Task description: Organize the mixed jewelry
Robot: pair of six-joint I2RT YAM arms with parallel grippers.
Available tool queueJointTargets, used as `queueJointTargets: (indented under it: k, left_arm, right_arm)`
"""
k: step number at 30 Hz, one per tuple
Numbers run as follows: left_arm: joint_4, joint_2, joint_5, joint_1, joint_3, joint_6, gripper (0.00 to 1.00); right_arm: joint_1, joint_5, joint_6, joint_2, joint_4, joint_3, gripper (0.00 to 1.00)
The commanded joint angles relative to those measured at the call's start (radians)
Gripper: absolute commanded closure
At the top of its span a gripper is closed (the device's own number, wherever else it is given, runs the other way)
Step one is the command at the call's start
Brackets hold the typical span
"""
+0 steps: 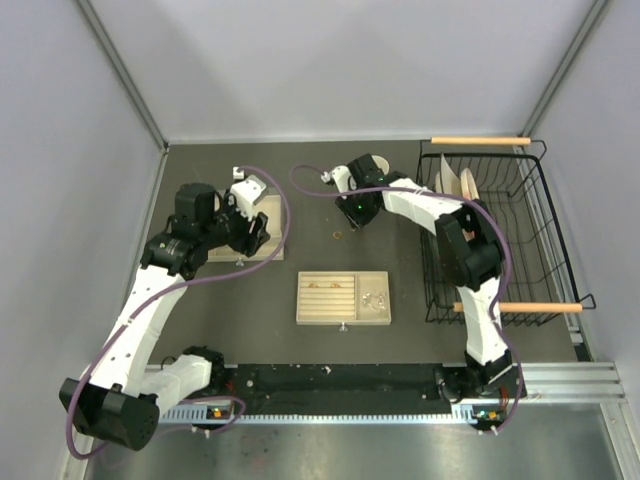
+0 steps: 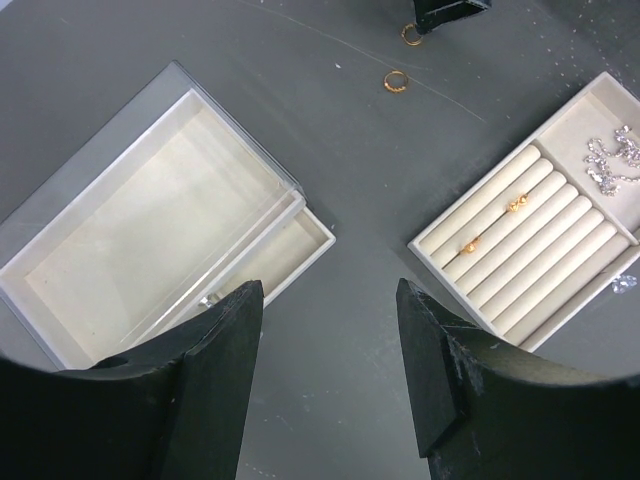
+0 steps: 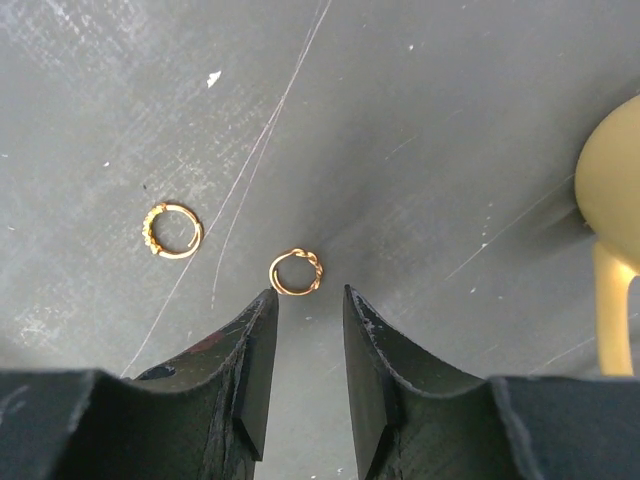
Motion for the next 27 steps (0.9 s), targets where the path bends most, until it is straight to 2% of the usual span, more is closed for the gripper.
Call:
queueJointTargets:
  k: [1, 27]
  left_arm:
    - [0.051, -0.004, 0.028, 0.006, -0.008, -0.004, 0.39]
    - [0.061, -0.001, 0.033, 0.015, -0.023, 0.001, 0.39]
  right_arm:
    - [0.007, 0.014, 0.020, 0.019, 0.039, 0.065, 0.68]
    - [0.007, 0.028, 0.006, 0.051, 0.042, 0.068, 0.70]
